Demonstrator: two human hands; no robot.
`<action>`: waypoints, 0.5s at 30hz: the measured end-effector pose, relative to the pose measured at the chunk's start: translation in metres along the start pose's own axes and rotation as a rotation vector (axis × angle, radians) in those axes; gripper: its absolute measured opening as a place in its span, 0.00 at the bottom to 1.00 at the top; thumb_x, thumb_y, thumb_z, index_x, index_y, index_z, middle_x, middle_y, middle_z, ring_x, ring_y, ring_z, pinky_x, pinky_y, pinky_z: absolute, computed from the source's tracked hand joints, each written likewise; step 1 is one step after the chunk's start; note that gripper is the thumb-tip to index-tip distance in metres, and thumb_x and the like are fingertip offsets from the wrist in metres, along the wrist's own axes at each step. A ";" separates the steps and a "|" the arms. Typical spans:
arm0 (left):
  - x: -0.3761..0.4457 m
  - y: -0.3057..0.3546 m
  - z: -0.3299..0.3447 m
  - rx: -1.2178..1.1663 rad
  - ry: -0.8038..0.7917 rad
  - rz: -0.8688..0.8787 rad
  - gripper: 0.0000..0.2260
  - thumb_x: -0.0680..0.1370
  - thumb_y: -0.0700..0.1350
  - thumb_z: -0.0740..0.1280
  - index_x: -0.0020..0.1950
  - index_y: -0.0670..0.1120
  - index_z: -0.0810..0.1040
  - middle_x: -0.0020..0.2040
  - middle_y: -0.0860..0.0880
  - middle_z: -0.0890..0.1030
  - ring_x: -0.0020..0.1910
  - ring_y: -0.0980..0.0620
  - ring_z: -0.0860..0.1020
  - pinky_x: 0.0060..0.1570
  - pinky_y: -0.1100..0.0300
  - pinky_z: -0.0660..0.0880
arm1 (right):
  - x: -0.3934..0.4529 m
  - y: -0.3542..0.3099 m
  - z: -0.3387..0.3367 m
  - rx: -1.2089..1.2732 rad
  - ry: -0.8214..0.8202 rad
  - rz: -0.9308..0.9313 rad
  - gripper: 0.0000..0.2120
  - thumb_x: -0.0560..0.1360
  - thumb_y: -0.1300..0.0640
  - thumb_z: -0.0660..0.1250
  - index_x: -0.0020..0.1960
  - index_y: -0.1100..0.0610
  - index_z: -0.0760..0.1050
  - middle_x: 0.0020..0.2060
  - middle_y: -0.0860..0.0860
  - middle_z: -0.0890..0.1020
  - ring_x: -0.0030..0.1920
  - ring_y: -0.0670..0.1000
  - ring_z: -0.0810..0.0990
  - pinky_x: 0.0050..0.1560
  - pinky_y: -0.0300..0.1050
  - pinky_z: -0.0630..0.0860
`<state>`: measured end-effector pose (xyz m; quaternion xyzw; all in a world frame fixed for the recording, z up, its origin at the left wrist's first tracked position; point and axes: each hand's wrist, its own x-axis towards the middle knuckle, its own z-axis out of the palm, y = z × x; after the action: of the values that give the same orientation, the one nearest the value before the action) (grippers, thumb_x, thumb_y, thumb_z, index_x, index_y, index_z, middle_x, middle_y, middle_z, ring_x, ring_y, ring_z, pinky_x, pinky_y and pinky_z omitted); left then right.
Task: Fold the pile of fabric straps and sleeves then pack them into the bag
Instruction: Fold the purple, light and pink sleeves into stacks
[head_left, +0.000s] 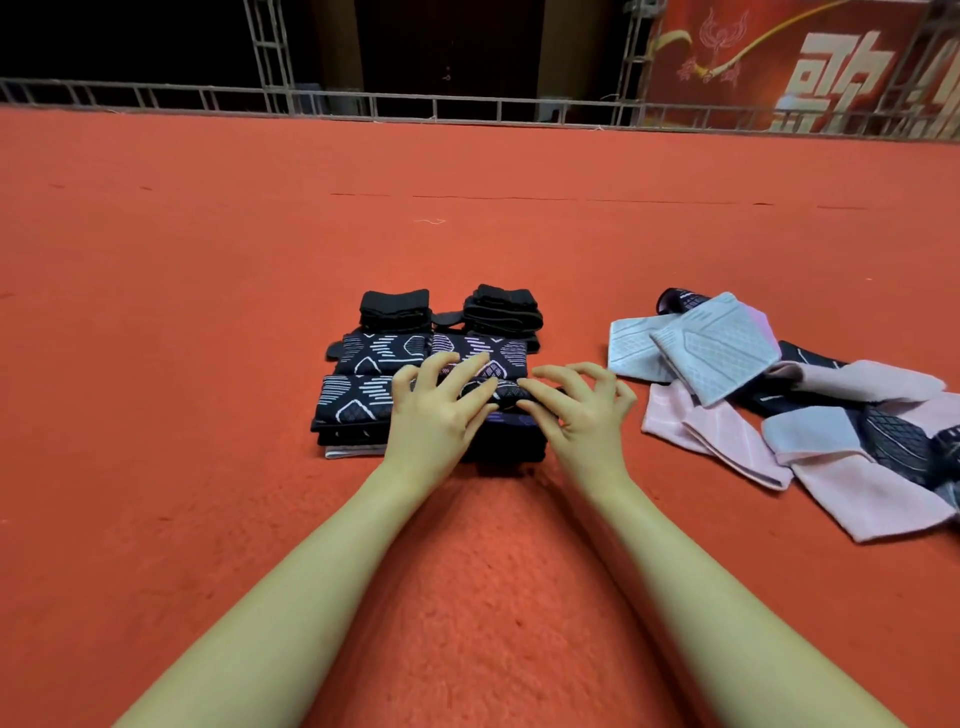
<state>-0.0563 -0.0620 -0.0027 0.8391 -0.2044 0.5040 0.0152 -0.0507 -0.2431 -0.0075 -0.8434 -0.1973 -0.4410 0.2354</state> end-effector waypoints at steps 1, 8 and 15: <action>0.002 -0.003 0.006 0.005 0.004 0.002 0.09 0.74 0.50 0.67 0.49 0.49 0.84 0.57 0.50 0.82 0.56 0.47 0.72 0.52 0.51 0.61 | 0.004 0.004 0.006 0.002 -0.003 -0.005 0.13 0.75 0.45 0.62 0.50 0.48 0.83 0.51 0.43 0.83 0.54 0.51 0.70 0.51 0.51 0.58; -0.007 -0.010 0.038 0.106 -0.120 0.098 0.08 0.76 0.45 0.65 0.47 0.44 0.83 0.59 0.47 0.81 0.57 0.43 0.79 0.55 0.50 0.66 | 0.006 0.028 0.038 -0.001 -0.142 -0.067 0.12 0.72 0.48 0.64 0.49 0.49 0.84 0.53 0.46 0.83 0.55 0.51 0.71 0.52 0.47 0.57; -0.032 0.004 0.038 0.058 -0.496 0.057 0.16 0.75 0.50 0.59 0.49 0.41 0.82 0.53 0.37 0.82 0.50 0.41 0.81 0.56 0.51 0.75 | -0.026 0.030 0.037 0.046 -0.357 0.015 0.16 0.74 0.45 0.61 0.53 0.50 0.83 0.54 0.47 0.83 0.58 0.47 0.77 0.55 0.42 0.56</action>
<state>-0.0392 -0.0642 -0.0497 0.9310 -0.2109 0.2885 -0.0739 -0.0247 -0.2493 -0.0544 -0.9040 -0.2397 -0.2780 0.2190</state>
